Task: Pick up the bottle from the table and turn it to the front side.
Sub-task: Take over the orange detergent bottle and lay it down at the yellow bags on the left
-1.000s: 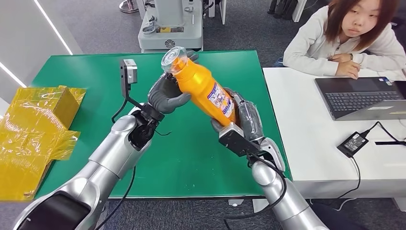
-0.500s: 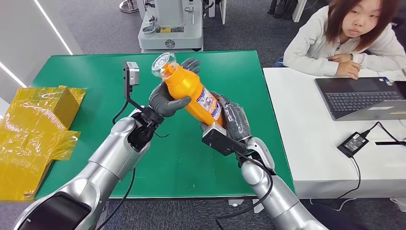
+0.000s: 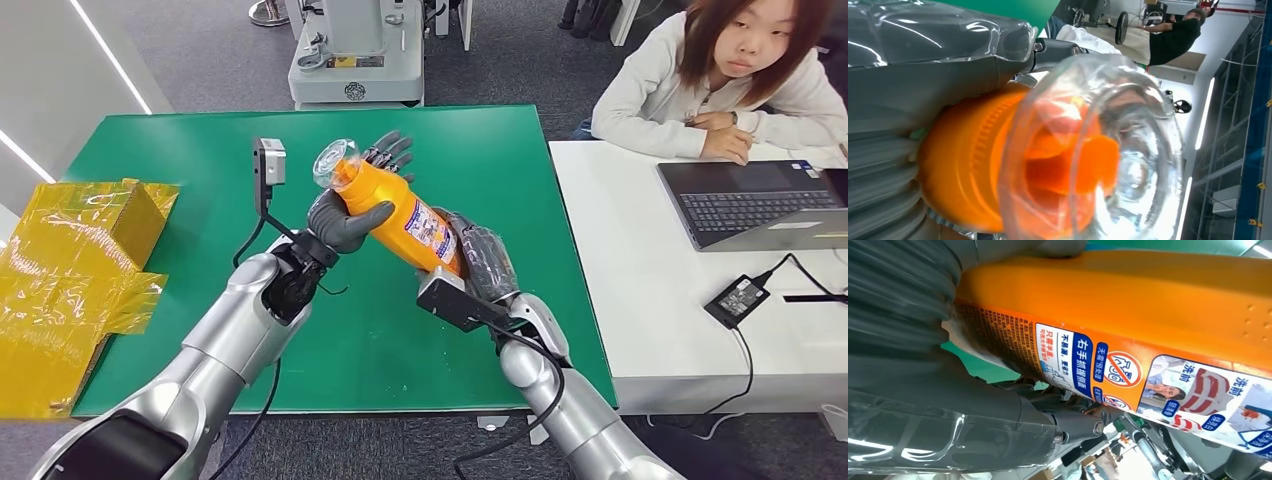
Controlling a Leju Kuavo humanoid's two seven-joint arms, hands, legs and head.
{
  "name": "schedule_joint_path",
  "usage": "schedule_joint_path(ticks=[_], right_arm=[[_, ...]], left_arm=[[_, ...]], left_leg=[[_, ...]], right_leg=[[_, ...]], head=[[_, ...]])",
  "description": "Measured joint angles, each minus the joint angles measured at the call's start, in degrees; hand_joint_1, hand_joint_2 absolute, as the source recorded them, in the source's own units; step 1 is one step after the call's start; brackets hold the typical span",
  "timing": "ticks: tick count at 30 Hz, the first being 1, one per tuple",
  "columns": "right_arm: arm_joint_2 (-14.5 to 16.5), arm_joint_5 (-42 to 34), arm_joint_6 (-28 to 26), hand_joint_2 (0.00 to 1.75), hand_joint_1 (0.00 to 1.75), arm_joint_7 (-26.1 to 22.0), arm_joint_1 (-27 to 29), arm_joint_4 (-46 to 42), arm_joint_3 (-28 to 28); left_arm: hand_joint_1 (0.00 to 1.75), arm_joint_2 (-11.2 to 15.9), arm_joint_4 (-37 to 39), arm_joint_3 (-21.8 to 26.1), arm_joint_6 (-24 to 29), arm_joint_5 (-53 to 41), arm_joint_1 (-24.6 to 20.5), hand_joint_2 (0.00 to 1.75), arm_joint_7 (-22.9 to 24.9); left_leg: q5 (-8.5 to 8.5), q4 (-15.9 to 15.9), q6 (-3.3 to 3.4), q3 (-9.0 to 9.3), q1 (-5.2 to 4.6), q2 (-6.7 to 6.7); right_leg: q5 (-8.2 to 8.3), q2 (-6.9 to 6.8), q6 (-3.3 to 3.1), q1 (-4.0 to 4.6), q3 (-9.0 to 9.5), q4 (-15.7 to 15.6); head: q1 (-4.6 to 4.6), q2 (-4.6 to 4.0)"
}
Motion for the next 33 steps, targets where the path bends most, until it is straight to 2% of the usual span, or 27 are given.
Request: schedule_joint_path(ticks=[2, 8, 16, 17, 21, 25, 33], right_arm=[[-0.11, -0.17, -0.21, 1.75, 1.75, 0.02, 0.2, -0.34, -0.11], [-0.53, -0.97, -0.83, 1.75, 1.75, 0.08, 1.37, -2.1, -0.87], [-0.85, -2.26, -2.12, 1.75, 1.74, -0.51, 3.7, -5.11, -2.32], [-0.9, -2.4, -2.29, 1.75, 1.69, -0.71, 3.97, -5.35, -2.43], [-1.07, -3.36, -2.8, 1.75, 0.03, -1.26, 4.95, -6.31, -2.68], [-1.56, -4.95, -3.84, 1.75, 0.0, -1.44, 6.05, -8.13, -3.18], [-3.73, -8.33, -4.66, 1.75, 0.0, -3.15, 9.76, -15.47, -3.62]], left_arm=[[1.75, -0.01, -0.37, -0.01, 0.3, -0.68, 0.45, 1.75, -0.55], [1.75, -0.25, -1.54, -0.03, 0.54, -2.42, 1.4, 1.75, -2.03], [1.75, -0.88, -3.45, -0.03, 0.74, -0.88, 2.76, 1.75, -0.86], [1.75, -0.92, -3.82, -0.03, 0.86, -0.87, 3.04, 1.75, -0.86], [1.75, -1.01, -5.21, -0.03, 1.92, -1.2, 4.17, 1.75, -0.86], [1.75, -0.82, -6.46, -0.04, 6.74, -7.6, 4.99, 1.75, -3.36], [1.75, 1.47, -9.75, -0.08, 24.6, -37.78, 5.3, 1.75, -9.59]], left_leg=[[0.0, 0.0, 0.0, 0.0, 0.0, 0.0], [0.0, 0.0, 0.0, 0.0, 0.0, 0.0], [0.0, 0.0, 0.0, -0.01, 0.0, 0.0], [0.0, 0.0, 0.0, -0.01, 0.0, 0.0], [-0.01, 0.0, 0.0, -0.01, 0.0, 0.0], [0.0, 0.0, 0.0, -0.01, 0.0, -0.01], [0.0, 0.0, 0.0, -0.01, 0.0, 0.01]], right_leg=[[0.0, 0.0, 0.0, 0.0, 0.0, 0.0], [0.0, 0.0, 0.0, 0.0, 0.0, -0.01], [0.0, 0.0, 0.0, 0.0, 0.0, -0.01], [0.0, 0.0, 0.0, 0.0, 0.0, -0.01], [0.0, -0.01, 0.0, 0.0, 0.0, -0.01], [0.0, -0.01, 0.0, 0.0, 0.0, -0.01], [-0.01, -0.01, 0.0, 0.0, -0.02, -0.01]], head=[[0.0, 0.01], [0.01, 0.0], [-0.01, 0.0], [0.0, 0.0], [0.0, 0.0], [0.01, 0.0], [0.0, 0.0]])
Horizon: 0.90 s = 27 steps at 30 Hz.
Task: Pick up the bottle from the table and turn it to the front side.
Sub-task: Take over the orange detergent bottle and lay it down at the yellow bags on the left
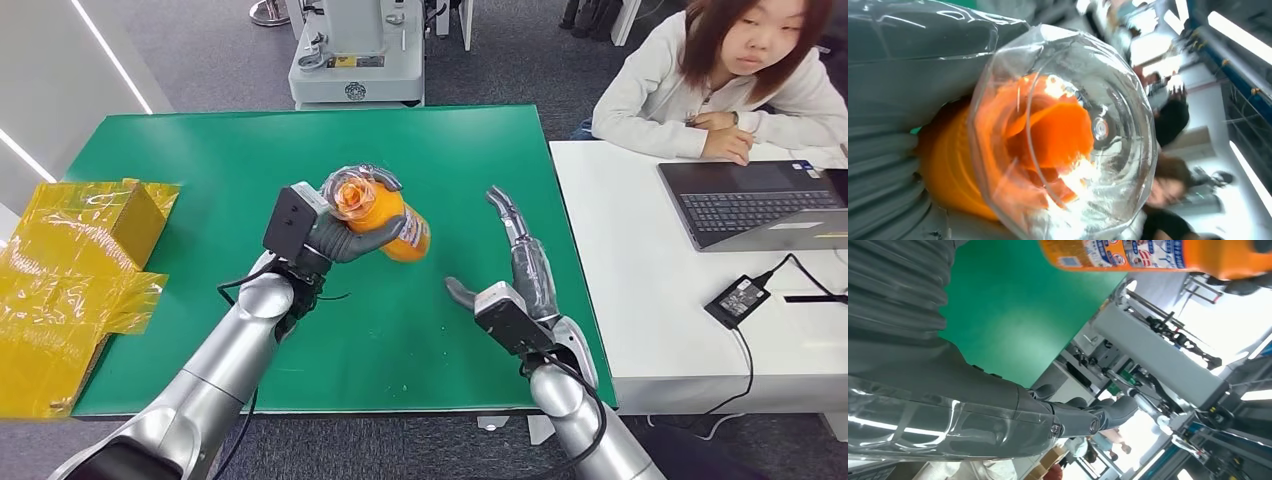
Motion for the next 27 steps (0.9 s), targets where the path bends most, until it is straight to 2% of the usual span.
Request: schedule_joint_path(ticks=[5, 8, 12, 14, 16, 21, 27], right_arm=[[-1.2, -1.12, -0.35, 1.75, 0.0, -1.32, 2.53, -4.2, 0.12], [-1.77, -1.47, -0.89, 1.75, 0.0, -1.88, 3.32, -6.0, 0.4], [-2.78, -1.4, -2.45, 1.75, 0.0, -2.33, 4.77, -8.3, 0.87], [-3.39, -0.65, -3.57, 1.75, 0.0, -2.39, 5.92, -9.52, 1.06], [-4.1, 0.0, -4.51, 1.75, 0.0, -2.37, 7.06, -10.55, 1.16], [-5.67, -0.98, -5.28, 1.75, 0.0, -3.23, 8.96, -11.76, 1.12], [-6.46, -2.81, -5.53, 1.75, 0.0, -5.4, 12.21, -12.53, 0.31]], left_arm=[[1.75, 1.49, -1.75, -0.01, 9.67, -18.77, -1.01, 1.75, -0.55], [1.75, 2.44, -1.89, -0.44, 16.28, -30.67, -2.56, 1.75, 0.69], [1.75, 4.3, -1.31, -3.23, 27.15, -54.35, -5.26, 1.75, 6.88], [1.75, 5.35, -0.56, -5.05, 30.12, -65.78, -7.0, 1.75, 10.96], [1.75, 6.14, 0.23, -6.4, 30.58, -72.9, -8.59, 1.75, 13.75], [1.75, 7.76, 2.87, -8.14, 29.59, -83.4, -12.0, 1.75, 17.76], [1.75, 12.41, 6.15, -11.59, 27.18, -85.87, -14.64, 1.75, 20.49]], left_leg=[[0.0, -0.01, 0.0, 0.0, 0.0, 0.02], [0.0, 0.0, 0.0, 0.0, 0.0, 0.01], [0.0, 0.0, 0.0, 0.01, 0.0, 0.02], [0.0, 0.0, 0.0, 0.0, 0.0, 0.01], [0.0, 0.0, 0.0, 0.0, -0.01, 0.01], [0.0, 0.0, 0.0, 0.0, -0.01, 0.04], [0.0, -0.04, -0.01, 0.03, 0.01, 0.06]], right_leg=[[0.0, 0.03, 0.0, 0.0, -0.01, 0.0], [0.0, 0.02, 0.0, 0.0, -0.01, 0.0], [0.01, 0.03, 0.0, 0.0, -0.01, 0.0], [0.0, 0.02, 0.0, 0.0, -0.01, 0.0], [0.0, 0.02, 0.0, 0.0, -0.01, 0.0], [0.0, 0.05, 0.0, -0.01, -0.01, 0.0], [0.0, 0.07, -0.01, 0.01, -0.01, 0.02]], head=[[0.01, 0.0], [0.01, 0.0], [0.01, 0.0], [0.01, 0.0], [0.01, 0.01], [0.01, 0.0], [-0.01, 0.0]])
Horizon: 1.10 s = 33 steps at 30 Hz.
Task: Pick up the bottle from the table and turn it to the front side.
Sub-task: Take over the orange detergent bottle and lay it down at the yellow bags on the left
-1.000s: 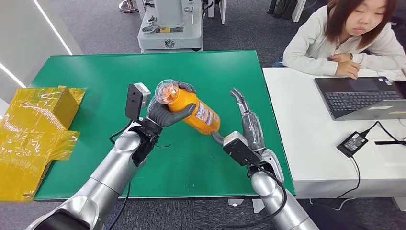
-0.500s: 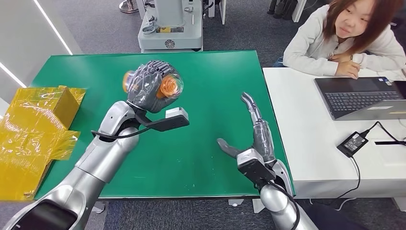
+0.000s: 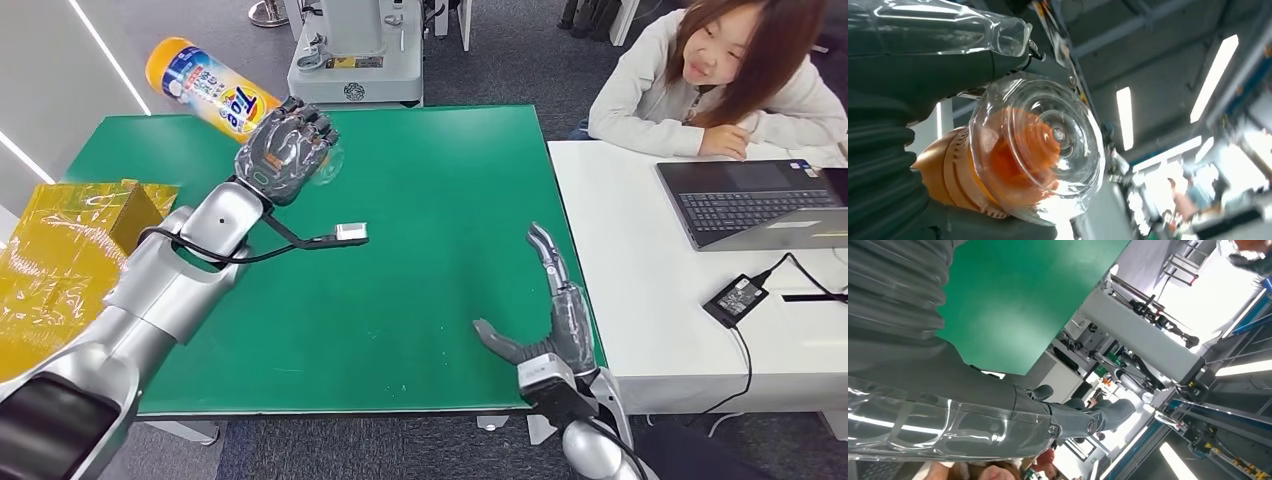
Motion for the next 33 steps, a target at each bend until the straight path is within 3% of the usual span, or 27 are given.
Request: schedule_joint_path(ticks=[10, 17, 24, 30, 31, 33], right_arm=[[-0.1, -2.16, 0.53, 1.75, 0.0, -2.75, 5.96, -1.86, -2.85], [1.35, 0.64, 2.96, 1.75, 0.0, -0.95, 8.18, -3.3, -4.76], [3.08, 2.14, 3.58, 1.75, 0.0, -0.22, 9.4, -4.22, -6.35], [3.99, 2.87, 3.56, 1.75, 0.0, -0.38, 10.21, -4.3, -6.37], [4.14, 3.1, 3.65, 1.75, 0.0, -0.4, 10.26, -4.3, -6.31], [4.42, 3.65, 3.9, 1.75, 0.0, -0.37, 10.28, -4.29, -6.15]], left_arm=[[1.75, 12.27, 1.48, -1.76, -11.45, 0.33, 3.98, 1.75, -1.07], [1.75, 19.18, 1.63, -1.76, -22.86, -0.16, 9.71, 1.75, 5.59], [1.75, 21.51, 1.83, -1.71, -28.81, -0.01, 14.85, 1.75, 9.98], [1.75, 19.63, 6.56, -1.18, -27.36, 1.99, 15.57, 1.75, 4.19], [1.54, 18.97, 7.6, -0.89, -26.27, 2.83, 15.6, 1.75, 2.92], [0.66, 17.37, 9.72, -0.09, -23.41, 4.64, 15.54, 1.75, 0.92]], left_leg=[[-0.02, -0.1, -0.04, 0.01, 0.01, 0.19], [-0.07, -0.11, -0.1, 0.01, 0.01, 0.24], [-0.07, -0.1, -0.1, -0.02, 0.0, 0.17], [-0.07, -0.09, -0.1, -0.03, -0.01, 0.13], [-0.07, -0.09, -0.1, -0.03, -0.01, 0.12], [-0.07, -0.08, -0.1, -0.01, -0.02, 0.07]], right_leg=[[-0.05, 0.2, -0.06, 0.02, -0.09, 0.02], [-0.06, 0.25, -0.05, 0.01, -0.12, 0.0], [-0.1, 0.15, -0.03, 0.01, -0.1, -0.02], [-0.1, 0.12, -0.03, 0.0, -0.09, -0.04], [-0.1, 0.1, -0.03, 0.0, -0.08, -0.04], [-0.1, 0.06, -0.03, -0.01, -0.05, -0.04]], head=[[0.02, 0.0], [0.01, 0.0], [0.02, 0.0], [0.02, 0.0], [0.02, 0.0], [0.02, 0.0]])
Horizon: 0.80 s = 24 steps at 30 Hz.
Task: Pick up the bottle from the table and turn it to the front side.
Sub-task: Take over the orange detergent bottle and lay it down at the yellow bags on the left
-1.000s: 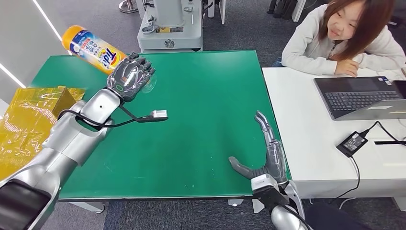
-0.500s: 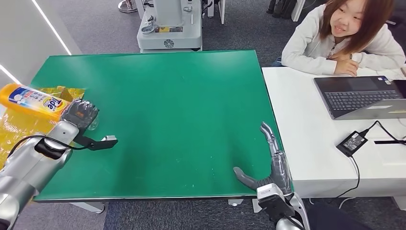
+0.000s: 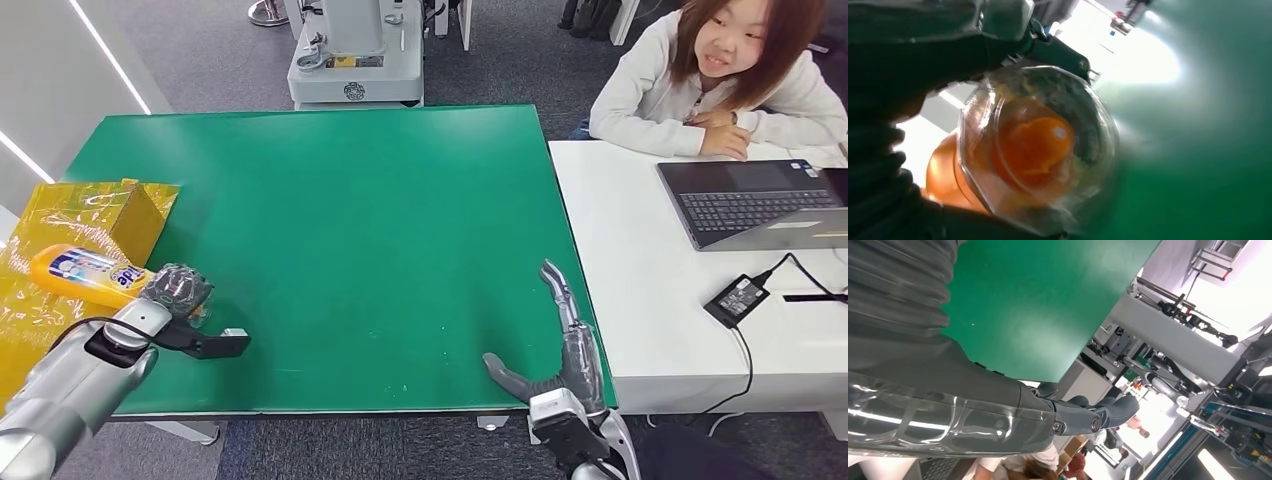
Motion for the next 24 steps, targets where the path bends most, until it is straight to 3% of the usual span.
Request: schedule_joint_path(ticks=[1, 2, 8, 13, 18, 21, 22, 24], right_arm=[[0.11, 0.31, 0.11, 1.75, 0.0, 0.05, 0.0, 0.0, 0.11], [0.19, 0.64, 0.24, 1.75, 0.0, 0.17, 0.02, 0.0, 0.21], [0.25, 1.39, 1.02, 1.75, 0.0, 0.99, -0.04, 0.0, 1.07], [0.25, 0.07, 1.51, 1.75, 0.0, 1.03, -0.06, 0.04, 1.73], [0.28, -0.75, 1.92, 1.75, 0.0, 1.04, -0.01, 0.27, 1.86], [0.31, -0.88, 1.93, 1.75, 0.0, 1.04, 0.04, 0.6, 1.87], [0.31, -1.06, 1.96, 1.75, 0.0, 0.99, 0.1, 0.72, 1.86], [0.31, -1.73, 2.1, 1.75, 0.0, 0.7, 0.31, 0.91, 1.85]], left_arm=[[0.23, -0.89, 0.99, 0.44, 1.71, 0.99, -0.03, 1.75, -0.53], [0.0, -1.78, 1.92, 0.94, 3.49, 2.0, -0.07, 1.75, -0.74], [0.0, -7.33, 7.33, 5.17, 7.36, 6.26, -0.74, 1.75, 2.0], [0.0, -9.23, 10.44, 8.81, 9.22, 8.14, -1.15, 1.75, 3.49], [0.0, -10.68, 11.84, 12.41, 15.98, 11.27, 0.11, 1.75, 2.21], [0.0, -12.35, 11.92, 15.72, 19.29, 17.55, 1.59, 1.75, -3.74], [0.0, -13.29, 11.8, 17.59, 19.73, 22.69, 2.42, 1.75, -8.61], [0.0, -16.35, 9.98, 23.32, 19.23, 38.02, 5.38, 1.75, -22.7]], left_leg=[[0.0, 0.0, 0.0, 0.01, -0.01, -0.01], [0.0, 0.0, 0.0, 0.03, -0.01, -0.04], [0.0, -0.01, 0.01, 0.16, -0.02, -0.14], [0.0, -0.03, 0.0, 0.3, -0.02, -0.14], [0.03, -0.03, 0.01, 0.32, -0.02, -0.17], [0.03, -0.02, 0.02, 0.32, -0.03, -0.22], [0.03, -0.02, 0.03, 0.33, -0.05, -0.22], [0.03, 0.0, 0.03, 0.31, -0.08, -0.21]], right_leg=[[0.0, -0.01, 0.0, -0.01, 0.02, 0.0], [0.0, -0.03, 0.0, -0.02, 0.04, 0.0], [-0.01, -0.15, 0.01, -0.03, 0.24, 0.0], [-0.01, -0.18, 0.01, -0.03, 0.37, 0.01], [-0.01, -0.25, 0.01, -0.03, 0.4, 0.02], [-0.01, -0.31, 0.01, -0.05, 0.42, 0.0], [-0.01, -0.31, 0.02, -0.06, 0.41, -0.02], [-0.01, -0.3, 0.03, -0.1, 0.39, -0.05]], head=[[-0.01, 0.0], [-0.01, 0.0], [-0.01, 0.0], [-0.01, 0.0], [-0.01, 0.0], [-0.01, 0.0], [-0.01, 0.0], [-0.01, 0.0]])
